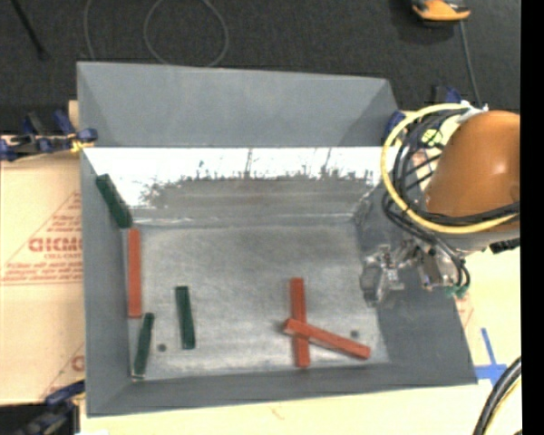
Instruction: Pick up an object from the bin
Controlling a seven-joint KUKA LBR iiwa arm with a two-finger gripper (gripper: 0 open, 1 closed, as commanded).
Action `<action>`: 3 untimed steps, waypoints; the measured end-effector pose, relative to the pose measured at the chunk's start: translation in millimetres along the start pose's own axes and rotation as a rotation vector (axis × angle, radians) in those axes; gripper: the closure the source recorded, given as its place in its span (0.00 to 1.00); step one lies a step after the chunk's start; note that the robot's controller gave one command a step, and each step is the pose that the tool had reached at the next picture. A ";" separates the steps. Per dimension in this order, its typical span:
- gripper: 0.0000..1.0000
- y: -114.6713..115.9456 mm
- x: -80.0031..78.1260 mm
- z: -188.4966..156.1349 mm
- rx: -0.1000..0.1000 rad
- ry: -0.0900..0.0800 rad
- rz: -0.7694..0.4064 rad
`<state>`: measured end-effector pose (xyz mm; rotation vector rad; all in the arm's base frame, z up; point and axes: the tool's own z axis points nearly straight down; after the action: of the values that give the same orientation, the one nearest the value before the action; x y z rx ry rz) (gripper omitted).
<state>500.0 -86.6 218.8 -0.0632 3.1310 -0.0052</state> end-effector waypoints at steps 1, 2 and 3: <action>1.00 10.9 16.5 52.5 -0.004 0.012 0.006; 0.00 10.1 15.0 49.7 -0.002 0.007 0.004; 0.00 34.8 10.4 150.6 -0.003 0.006 -0.075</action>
Offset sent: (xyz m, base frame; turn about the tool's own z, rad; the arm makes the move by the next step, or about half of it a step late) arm -0.0157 0.0107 -0.0502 0.0083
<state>489.8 -52.7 68.0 -0.1816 3.1328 -0.0018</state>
